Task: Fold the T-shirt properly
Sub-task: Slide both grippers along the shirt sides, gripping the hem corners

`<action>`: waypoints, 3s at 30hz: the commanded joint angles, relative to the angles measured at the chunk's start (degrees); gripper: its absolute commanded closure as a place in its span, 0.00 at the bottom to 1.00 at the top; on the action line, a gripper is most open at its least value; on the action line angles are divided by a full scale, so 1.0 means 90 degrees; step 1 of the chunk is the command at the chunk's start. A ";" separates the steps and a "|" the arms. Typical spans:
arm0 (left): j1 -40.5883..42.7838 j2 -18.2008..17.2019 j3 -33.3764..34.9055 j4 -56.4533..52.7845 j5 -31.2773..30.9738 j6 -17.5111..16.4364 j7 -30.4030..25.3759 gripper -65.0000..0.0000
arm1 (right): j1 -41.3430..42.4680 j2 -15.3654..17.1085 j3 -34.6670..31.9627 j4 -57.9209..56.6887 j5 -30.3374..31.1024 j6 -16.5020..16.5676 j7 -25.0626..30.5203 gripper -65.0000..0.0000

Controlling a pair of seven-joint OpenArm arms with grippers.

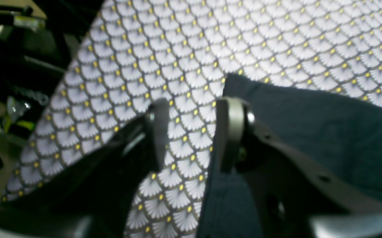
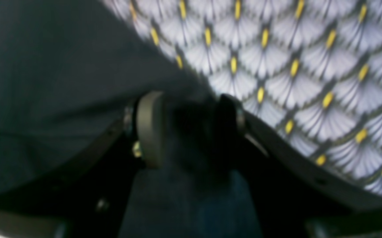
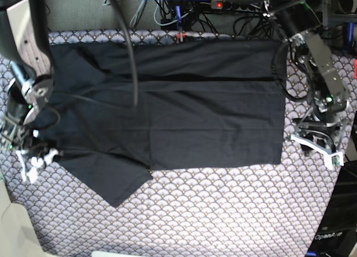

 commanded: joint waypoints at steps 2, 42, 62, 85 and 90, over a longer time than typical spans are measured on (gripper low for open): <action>0.0018 -0.0055 0.0004 0.0234 -0.0039 -0.0009 -0.0146 0.63 | 0.0107 0.0076 -0.0014 0.0088 0.0080 -0.0003 0.0315 0.57; -0.0529 -0.0045 0.0063 -0.1563 -0.0039 0.0001 -0.0928 0.63 | -0.0234 -0.0246 -0.0522 0.1846 0.0060 -0.0003 -0.0222 1.00; -0.1848 -0.0104 0.0336 -0.4748 -0.0039 0.0011 -0.2920 0.63 | -0.0459 -0.0559 -0.0639 0.1973 0.0060 -0.0003 -0.0320 1.00; -0.2337 -0.0241 0.0883 -0.6027 -0.0039 0.0597 -0.3907 0.63 | -0.0762 -0.0559 -0.0844 0.1973 0.0060 -0.0003 -0.0281 1.00; -0.2337 -0.0260 0.0922 -0.6096 -0.0039 0.0597 -0.3907 0.63 | -0.0762 -0.0627 -0.0883 0.1973 0.0060 -0.0003 -0.0281 1.00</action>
